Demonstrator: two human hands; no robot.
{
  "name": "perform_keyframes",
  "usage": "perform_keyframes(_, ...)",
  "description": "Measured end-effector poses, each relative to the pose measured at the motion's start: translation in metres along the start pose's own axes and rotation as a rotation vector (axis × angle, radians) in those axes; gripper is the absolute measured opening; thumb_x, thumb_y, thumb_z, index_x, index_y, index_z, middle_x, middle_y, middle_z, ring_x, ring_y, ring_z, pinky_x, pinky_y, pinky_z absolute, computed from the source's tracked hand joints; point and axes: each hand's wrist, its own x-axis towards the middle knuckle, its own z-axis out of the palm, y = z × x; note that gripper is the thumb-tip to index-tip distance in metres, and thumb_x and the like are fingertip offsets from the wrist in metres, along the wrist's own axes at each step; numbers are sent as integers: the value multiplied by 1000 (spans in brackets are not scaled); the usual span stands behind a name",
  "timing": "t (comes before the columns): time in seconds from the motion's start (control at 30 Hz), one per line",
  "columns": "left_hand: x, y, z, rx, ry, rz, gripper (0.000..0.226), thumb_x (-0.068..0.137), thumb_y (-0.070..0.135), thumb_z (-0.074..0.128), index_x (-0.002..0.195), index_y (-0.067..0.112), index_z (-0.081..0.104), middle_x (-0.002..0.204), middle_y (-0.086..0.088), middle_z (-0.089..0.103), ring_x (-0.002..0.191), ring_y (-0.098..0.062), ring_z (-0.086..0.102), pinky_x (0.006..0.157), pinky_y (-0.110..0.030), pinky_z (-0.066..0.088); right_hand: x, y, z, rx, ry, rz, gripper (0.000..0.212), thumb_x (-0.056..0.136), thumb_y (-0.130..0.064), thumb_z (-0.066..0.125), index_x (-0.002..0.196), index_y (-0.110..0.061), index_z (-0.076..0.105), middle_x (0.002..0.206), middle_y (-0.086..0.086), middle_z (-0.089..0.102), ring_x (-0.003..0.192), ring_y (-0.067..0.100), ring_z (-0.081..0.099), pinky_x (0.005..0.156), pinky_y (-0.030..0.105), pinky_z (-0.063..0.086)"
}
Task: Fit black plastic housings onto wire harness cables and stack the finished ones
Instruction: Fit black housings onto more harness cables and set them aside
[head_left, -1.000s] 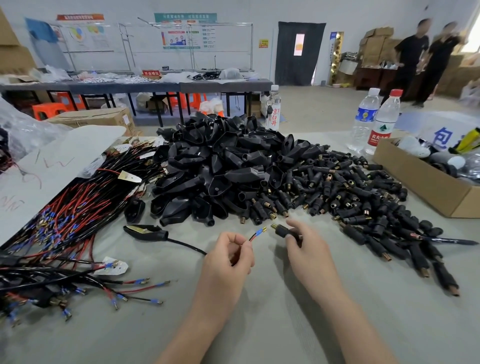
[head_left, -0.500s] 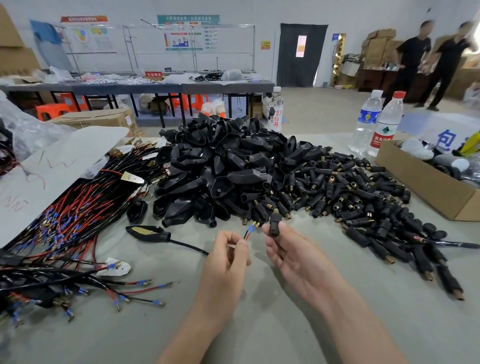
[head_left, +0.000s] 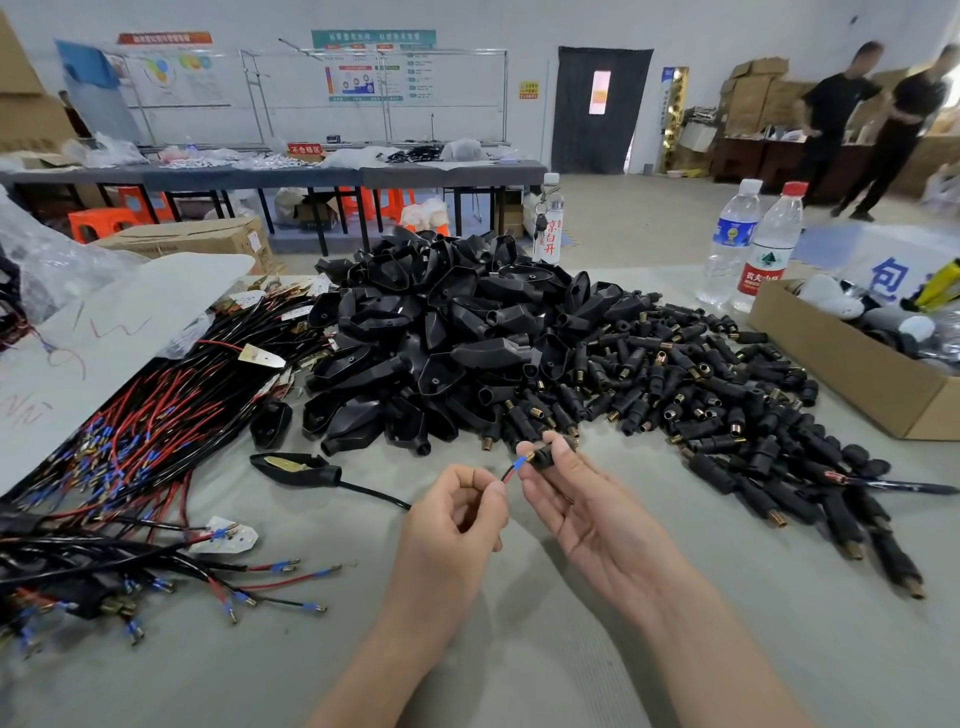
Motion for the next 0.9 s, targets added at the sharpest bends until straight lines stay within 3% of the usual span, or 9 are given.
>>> perform_keyframes(0.3,0,-3,0,-7,-13,-11,16,97,13,60,82,19,61,65,4,59,59,-12,55,60,-20,50,1,1,1,6,-35,-6,36,84,-16,70,118,-9,61,116,19,72,92,25,75,72,29,62)
perform_keyframes(0.53,1,-6,-2,54,26,-1,20,98,22,60,80,31,59,60,5,57,58,-9,55,57,-18,45,-1,-1,0,-35,-55,-11,38,79,-15,72,116,-11,62,117,18,72,97,28,74,72,29,61)
perform_keyframes(0.9,0,-4,-2,106,22,29,14,95,26,63,82,31,60,56,1,49,58,-20,46,56,-35,38,0,-2,-1,-67,-55,-43,32,85,-20,69,116,-14,63,116,15,73,93,24,74,72,29,61)
